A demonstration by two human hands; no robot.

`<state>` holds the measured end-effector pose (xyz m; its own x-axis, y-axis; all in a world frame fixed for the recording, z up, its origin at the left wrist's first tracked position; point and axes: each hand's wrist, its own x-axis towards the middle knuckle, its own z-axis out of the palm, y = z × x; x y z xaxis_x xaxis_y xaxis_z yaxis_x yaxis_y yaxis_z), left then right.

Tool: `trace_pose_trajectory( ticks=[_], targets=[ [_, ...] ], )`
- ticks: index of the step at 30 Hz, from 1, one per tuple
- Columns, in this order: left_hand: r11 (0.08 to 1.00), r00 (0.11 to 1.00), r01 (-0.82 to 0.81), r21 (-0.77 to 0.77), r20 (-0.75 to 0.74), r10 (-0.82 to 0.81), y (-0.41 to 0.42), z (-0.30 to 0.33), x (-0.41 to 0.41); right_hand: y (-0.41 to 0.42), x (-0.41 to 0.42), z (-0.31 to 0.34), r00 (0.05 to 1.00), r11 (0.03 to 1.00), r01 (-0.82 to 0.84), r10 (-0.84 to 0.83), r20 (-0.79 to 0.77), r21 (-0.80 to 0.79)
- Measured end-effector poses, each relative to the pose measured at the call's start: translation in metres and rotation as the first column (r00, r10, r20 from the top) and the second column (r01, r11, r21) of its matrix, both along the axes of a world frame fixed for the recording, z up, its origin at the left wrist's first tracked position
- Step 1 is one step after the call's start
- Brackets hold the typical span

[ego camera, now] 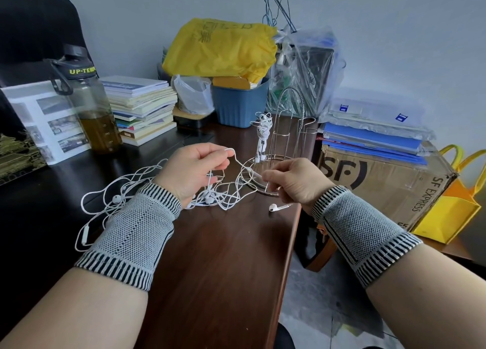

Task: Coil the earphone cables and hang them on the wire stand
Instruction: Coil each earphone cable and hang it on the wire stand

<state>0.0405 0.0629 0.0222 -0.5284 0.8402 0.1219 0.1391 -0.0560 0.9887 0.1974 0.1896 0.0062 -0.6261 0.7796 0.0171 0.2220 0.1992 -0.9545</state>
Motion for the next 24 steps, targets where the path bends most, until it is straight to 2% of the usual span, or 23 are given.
trace_pose_trajectory(
  ticks=[6,11,16,20,24],
  targets=[
    [1.000,0.999,0.019,0.016,0.039,-0.019,0.001,0.001,0.002,0.002,-0.005,-0.004,0.993,1.000,0.005,-0.008,0.114,0.026],
    [1.000,0.998,0.015,0.028,0.061,-0.016,0.002,-0.002,0.000,-0.001,-0.006,-0.006,0.968,0.997,-0.069,0.059,0.245,0.034],
    [0.998,0.997,-0.062,0.021,0.057,0.061,0.004,-0.005,-0.004,-0.004,-0.001,-0.001,0.986,0.983,-0.134,0.145,0.087,-0.125],
    [0.992,0.992,-0.125,0.001,0.023,0.125,0.003,-0.008,-0.009,-0.002,0.001,0.007,0.979,0.970,-0.073,0.025,-0.202,-0.233],
    [0.994,0.994,-0.113,-0.008,-0.004,0.113,0.005,-0.009,-0.009,-0.005,-0.002,0.008,0.991,0.982,-0.052,0.028,-0.134,-0.183]
  ],
)
